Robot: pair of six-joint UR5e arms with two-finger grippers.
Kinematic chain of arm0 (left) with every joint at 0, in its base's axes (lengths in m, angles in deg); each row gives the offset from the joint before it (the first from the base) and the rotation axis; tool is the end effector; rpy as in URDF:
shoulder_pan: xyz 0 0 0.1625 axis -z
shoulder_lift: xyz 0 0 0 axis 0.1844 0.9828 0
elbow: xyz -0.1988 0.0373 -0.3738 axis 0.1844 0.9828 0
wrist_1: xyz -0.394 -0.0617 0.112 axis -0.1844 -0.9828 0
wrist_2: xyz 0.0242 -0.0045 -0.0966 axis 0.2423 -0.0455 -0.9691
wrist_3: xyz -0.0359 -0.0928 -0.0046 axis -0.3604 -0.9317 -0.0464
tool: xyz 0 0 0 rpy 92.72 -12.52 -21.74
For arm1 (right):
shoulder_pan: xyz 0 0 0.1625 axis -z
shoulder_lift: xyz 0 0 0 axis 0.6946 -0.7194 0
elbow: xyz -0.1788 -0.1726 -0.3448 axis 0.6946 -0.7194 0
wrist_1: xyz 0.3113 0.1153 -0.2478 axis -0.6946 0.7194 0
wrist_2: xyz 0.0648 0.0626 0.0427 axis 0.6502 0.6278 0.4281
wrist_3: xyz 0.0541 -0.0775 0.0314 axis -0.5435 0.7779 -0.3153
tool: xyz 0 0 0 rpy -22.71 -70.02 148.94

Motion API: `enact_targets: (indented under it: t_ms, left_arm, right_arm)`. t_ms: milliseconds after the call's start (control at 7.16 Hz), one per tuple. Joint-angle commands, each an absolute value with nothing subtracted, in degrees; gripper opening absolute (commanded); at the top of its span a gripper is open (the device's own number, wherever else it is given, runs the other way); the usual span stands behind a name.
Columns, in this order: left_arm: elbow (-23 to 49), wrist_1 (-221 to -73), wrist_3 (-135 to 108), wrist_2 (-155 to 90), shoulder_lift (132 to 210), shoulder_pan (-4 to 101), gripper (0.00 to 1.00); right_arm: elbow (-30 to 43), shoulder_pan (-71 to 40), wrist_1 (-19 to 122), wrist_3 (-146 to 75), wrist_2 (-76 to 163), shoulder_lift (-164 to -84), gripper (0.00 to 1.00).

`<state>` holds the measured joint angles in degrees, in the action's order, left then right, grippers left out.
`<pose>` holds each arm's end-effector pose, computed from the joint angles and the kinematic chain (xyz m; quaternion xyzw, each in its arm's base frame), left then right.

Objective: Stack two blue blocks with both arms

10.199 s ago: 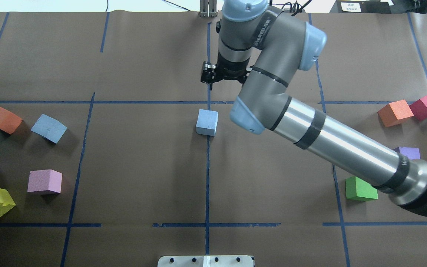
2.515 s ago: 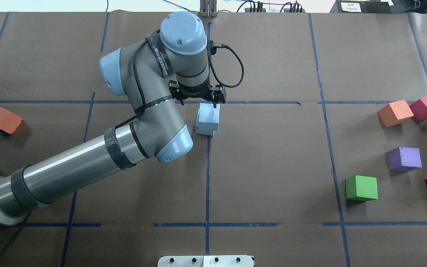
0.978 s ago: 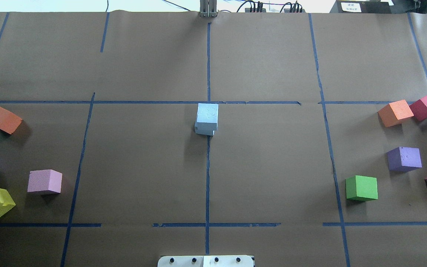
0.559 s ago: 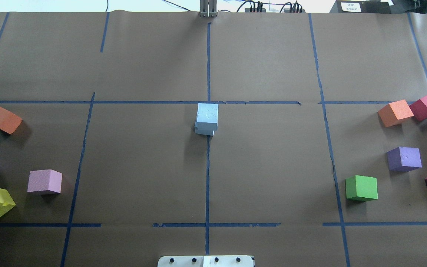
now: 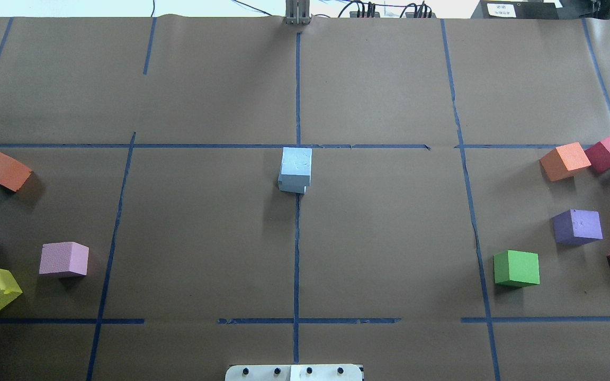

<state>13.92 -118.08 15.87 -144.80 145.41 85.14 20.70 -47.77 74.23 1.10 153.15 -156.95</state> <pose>-0.1076 -0.4272 0.6961 0.0107 0.3775 0.0471 0.9248 0.0776 -0.3878 0.6276 0.0274 -0.3653 -0.1307 0.9212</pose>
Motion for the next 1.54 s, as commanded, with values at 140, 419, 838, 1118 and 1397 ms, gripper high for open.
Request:
enact_targets:
  t_ms: [140,419,838,1118,1397]
  left_arm:
    - [14.46,-118.40,15.73,-145.05,145.43,84.65,1.00]
    - [14.55,-118.40,15.73,-144.88,145.52,84.64,1.00]
    - [14.64,-118.58,15.73,-144.88,145.61,84.64,1.00]
    - [14.73,-118.58,15.82,-144.97,145.61,84.56,1.00]
    - [14.73,-118.58,15.82,-144.97,145.61,84.56,1.00]
  right_arm:
    - [20.63,-47.50,74.02,0.95,153.31,-156.96,1.00]
    - [20.63,-47.32,74.02,0.95,153.31,-156.96,1.00]
    - [20.54,-47.24,74.02,1.04,154.62,-156.96,1.00]
    - [20.45,-46.97,74.02,1.04,154.54,-156.96,1.00]
    - [20.45,-46.80,74.02,1.04,154.54,-156.96,1.00]
